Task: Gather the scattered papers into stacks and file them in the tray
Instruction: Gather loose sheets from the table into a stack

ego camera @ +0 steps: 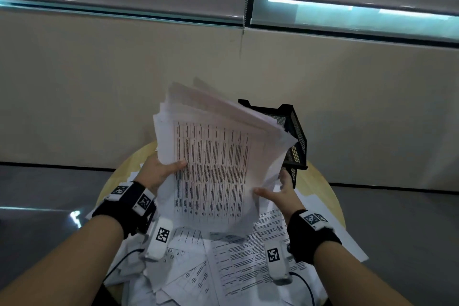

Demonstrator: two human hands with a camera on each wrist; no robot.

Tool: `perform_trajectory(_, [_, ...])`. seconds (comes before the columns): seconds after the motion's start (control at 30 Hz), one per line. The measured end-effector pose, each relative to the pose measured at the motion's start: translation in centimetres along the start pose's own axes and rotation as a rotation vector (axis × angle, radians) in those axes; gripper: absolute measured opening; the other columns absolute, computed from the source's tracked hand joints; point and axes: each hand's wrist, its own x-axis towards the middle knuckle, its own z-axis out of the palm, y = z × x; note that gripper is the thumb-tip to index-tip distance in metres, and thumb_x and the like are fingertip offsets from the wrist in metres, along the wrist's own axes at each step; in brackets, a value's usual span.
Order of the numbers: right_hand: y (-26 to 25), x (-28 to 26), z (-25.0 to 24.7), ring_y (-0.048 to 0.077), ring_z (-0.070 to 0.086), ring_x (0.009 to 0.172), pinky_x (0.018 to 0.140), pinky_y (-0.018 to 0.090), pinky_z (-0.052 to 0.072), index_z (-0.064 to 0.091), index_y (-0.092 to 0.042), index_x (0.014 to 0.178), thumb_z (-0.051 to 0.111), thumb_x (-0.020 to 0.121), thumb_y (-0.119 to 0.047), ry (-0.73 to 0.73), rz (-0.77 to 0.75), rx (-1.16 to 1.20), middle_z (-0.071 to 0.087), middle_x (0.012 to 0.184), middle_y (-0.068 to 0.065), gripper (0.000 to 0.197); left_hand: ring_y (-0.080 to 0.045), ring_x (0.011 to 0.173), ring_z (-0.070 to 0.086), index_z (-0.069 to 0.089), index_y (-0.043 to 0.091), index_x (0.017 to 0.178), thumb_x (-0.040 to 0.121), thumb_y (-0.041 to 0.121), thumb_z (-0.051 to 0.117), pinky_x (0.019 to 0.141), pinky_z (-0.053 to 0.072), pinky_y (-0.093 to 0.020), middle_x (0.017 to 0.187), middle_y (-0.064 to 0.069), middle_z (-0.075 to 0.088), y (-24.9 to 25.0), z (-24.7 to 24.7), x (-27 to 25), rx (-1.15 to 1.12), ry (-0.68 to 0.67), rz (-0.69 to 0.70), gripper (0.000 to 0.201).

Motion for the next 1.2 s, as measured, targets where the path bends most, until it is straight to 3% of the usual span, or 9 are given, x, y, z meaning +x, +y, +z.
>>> perform_trajectory(0.1, [-0.8, 0.2, -0.8, 0.021, 0.033, 0.137, 0.111, 0.044, 0.027, 0.021, -0.025, 0.149, 0.088, 0.052, -0.047, -0.035, 0.030, 0.003, 0.036, 0.146, -0.005, 0.120, -0.006, 0.091, 0.060, 0.058, 0.005, 0.120, 0.081, 0.006, 0.067, 0.094, 0.040, -0.033, 0.097, 0.004, 0.065, 0.6, -0.6, 0.4, 0.003, -0.003, -0.006, 0.041])
perform_trajectory(0.2, [-1.6, 0.2, -1.6, 0.021, 0.051, 0.118, 0.106, 0.046, 0.036, 0.041, -0.015, 0.138, 0.073, 0.081, -0.021, -0.094, 0.135, 0.064, 0.050, 0.137, 0.005, 0.066, -0.012, 0.097, 0.057, 0.057, 0.002, 0.123, 0.083, 0.007, 0.066, 0.096, 0.035, -0.032, 0.103, 0.003, 0.062, 0.8, -0.9, 0.6, 0.010, 0.027, -0.004, 0.041])
perform_trajectory(0.3, [-1.9, 0.5, -1.9, 0.021, 0.067, 0.090, 0.078, 0.033, 0.056, 0.060, -0.005, 0.120, 0.062, 0.086, 0.001, -0.114, 0.144, 0.076, 0.067, 0.117, 0.016, 0.035, -0.012, 0.105, 0.052, 0.057, 0.001, 0.122, 0.082, 0.009, 0.067, 0.097, 0.031, -0.032, 0.111, 0.001, 0.061, 0.4, -1.3, 0.6, 0.009, 0.027, -0.036, 0.042])
perform_trajectory(0.43, [-1.6, 0.5, -2.0, 0.033, 0.065, 0.105, 0.095, 0.043, 0.051, 0.054, 0.004, 0.124, 0.064, 0.081, 0.008, -0.165, 0.206, 0.104, 0.068, 0.114, 0.019, 0.044, -0.006, 0.093, 0.059, 0.060, 0.007, 0.117, 0.080, 0.006, 0.069, 0.096, 0.034, -0.030, 0.100, 0.004, 0.066, -0.3, -1.2, 0.0, 0.004, -0.017, -0.056, 0.038])
perform_trajectory(0.57, [-1.8, -0.1, -2.1, 0.028, 0.072, 0.089, 0.070, 0.035, 0.057, 0.063, -0.003, 0.109, 0.062, 0.087, 0.001, -0.198, 0.231, -0.054, 0.074, 0.099, 0.012, 0.023, -0.011, 0.091, 0.062, 0.064, 0.015, 0.102, 0.078, 0.006, 0.071, 0.092, 0.042, -0.030, 0.097, 0.000, 0.068, -1.3, -1.3, -0.2, 0.023, -0.007, -0.079, 0.027])
perform_trajectory(0.7, [-3.1, -0.1, -3.0, 0.033, 0.071, 0.087, 0.085, 0.048, 0.055, 0.066, -0.002, 0.108, 0.065, 0.087, -0.009, -0.122, 0.201, -0.175, 0.075, 0.093, 0.013, 0.022, -0.020, 0.102, 0.058, 0.061, 0.017, 0.091, 0.077, 0.010, 0.074, 0.095, 0.037, -0.033, 0.100, -0.005, 0.066, -2.5, -1.8, -0.2, 0.071, 0.024, -0.139, 0.020])
perform_trajectory(0.9, [-6.4, -0.4, -3.7, 0.012, 0.070, 0.058, 0.052, 0.020, 0.054, 0.066, 0.004, 0.093, 0.058, 0.089, 0.004, -0.009, 0.072, -0.213, 0.070, 0.083, 0.014, 0.008, -0.018, 0.097, 0.056, 0.059, -0.002, 0.118, 0.085, 0.012, 0.067, 0.087, 0.037, -0.028, 0.114, -0.012, 0.063, -3.6, -1.1, 0.0, 0.215, 0.037, -0.146, 0.037])
perform_trajectory(1.0, [-6.7, 1.0, -5.4, 0.025, 0.068, 0.071, 0.073, 0.033, 0.055, 0.068, 0.002, 0.098, 0.067, 0.086, -0.006, 0.112, 0.044, -0.298, 0.069, 0.077, 0.007, 0.015, -0.018, 0.097, 0.053, 0.057, -0.006, 0.120, 0.088, 0.011, 0.063, 0.085, 0.035, -0.027, 0.122, -0.018, 0.060, -4.2, -1.4, -0.2, 0.257, 0.067, -0.158, 0.037])
perform_trajectory(1.2, [-7.8, 0.8, -7.8, 0.023, 0.062, 0.073, 0.070, 0.031, 0.051, 0.066, 0.000, 0.111, 0.062, 0.088, -0.003, 0.275, -0.044, -0.301, 0.067, 0.090, 0.014, 0.024, -0.025, 0.111, 0.056, 0.053, -0.003, 0.128, 0.086, 0.018, 0.067, 0.096, 0.037, -0.033, 0.128, -0.016, 0.058, -6.1, -3.3, -1.5, 0.165, 0.158, -0.230, 0.049])
